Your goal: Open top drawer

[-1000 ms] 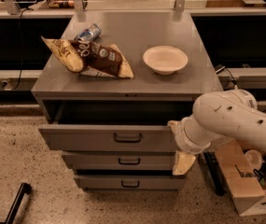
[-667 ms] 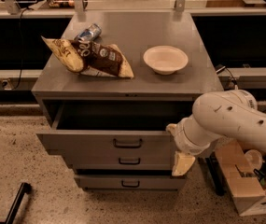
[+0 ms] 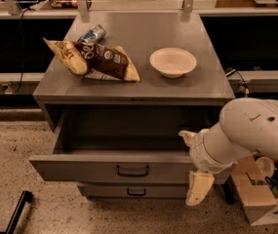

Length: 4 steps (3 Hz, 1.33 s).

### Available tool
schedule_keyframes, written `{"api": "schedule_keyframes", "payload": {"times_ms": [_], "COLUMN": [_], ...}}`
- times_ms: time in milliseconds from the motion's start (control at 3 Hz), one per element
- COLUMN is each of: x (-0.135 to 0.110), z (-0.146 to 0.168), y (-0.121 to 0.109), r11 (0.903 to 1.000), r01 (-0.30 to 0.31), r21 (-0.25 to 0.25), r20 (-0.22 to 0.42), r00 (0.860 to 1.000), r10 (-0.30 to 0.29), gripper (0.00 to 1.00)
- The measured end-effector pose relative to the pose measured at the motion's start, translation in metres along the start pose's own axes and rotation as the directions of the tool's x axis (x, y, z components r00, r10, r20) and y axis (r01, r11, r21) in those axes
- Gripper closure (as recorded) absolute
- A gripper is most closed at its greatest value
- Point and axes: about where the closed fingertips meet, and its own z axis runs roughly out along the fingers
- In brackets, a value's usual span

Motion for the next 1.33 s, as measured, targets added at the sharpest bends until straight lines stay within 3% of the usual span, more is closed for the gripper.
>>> {"api": "schedule_keyframes", "payload": {"times_ms": [667,1333], "x": [0.006,0.008], "z": [0.013,0.053], "y": [-0.012,0.002], "r11": [0.9994,0.9883], "r01": [-0.021,-0.02], "r21": [-0.026,-0.152], "r20": [-0.018,-0.048], "r00": [1.0,0.999], "r10": [0.021,0.012], "gripper": [0.0,0.0]}}
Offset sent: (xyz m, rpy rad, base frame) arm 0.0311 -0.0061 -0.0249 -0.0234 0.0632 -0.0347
